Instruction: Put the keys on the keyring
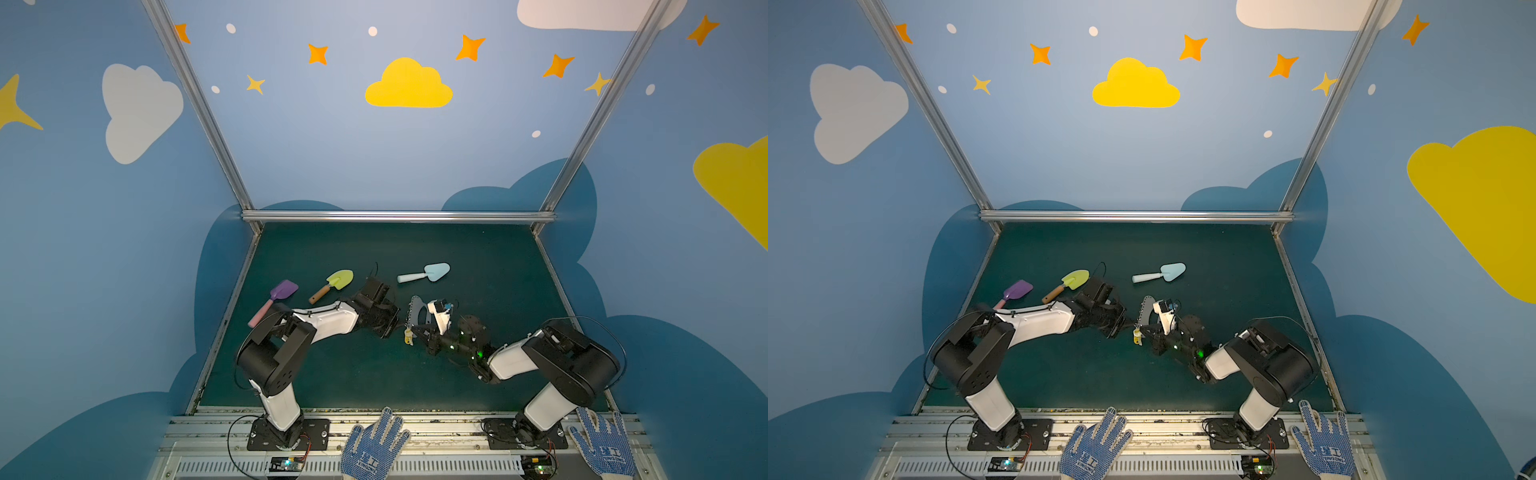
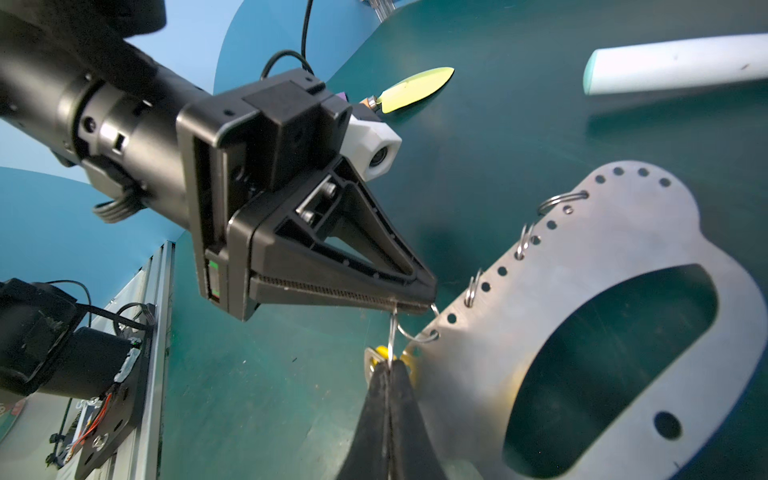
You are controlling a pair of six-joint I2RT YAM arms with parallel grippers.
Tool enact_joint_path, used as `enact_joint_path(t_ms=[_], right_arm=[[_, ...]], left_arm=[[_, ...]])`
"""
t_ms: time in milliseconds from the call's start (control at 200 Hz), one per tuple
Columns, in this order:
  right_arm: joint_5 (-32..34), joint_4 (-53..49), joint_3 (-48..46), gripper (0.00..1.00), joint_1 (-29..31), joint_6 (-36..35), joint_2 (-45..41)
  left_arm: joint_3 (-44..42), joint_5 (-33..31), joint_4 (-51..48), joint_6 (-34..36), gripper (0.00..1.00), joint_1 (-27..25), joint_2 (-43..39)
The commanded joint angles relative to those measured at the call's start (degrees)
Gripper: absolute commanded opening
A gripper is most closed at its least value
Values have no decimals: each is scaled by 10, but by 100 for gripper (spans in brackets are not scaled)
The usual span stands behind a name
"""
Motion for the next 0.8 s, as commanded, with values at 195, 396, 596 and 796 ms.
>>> enact_joint_path(t_ms=[195, 396, 596, 796], right_arm=[[11, 17, 5, 0, 4, -8, 26], [13, 51, 1, 0, 3, 3, 59], [8, 86, 0, 0, 2, 19, 84], [12, 116, 0, 0, -10, 35, 88]], left_arm=[[-4, 10, 12, -3, 4, 3, -11], [-7, 13, 19, -7, 4, 4, -14], [-15, 20, 43, -18, 4, 5, -16], [-18, 26, 50, -21, 4, 6, -19]])
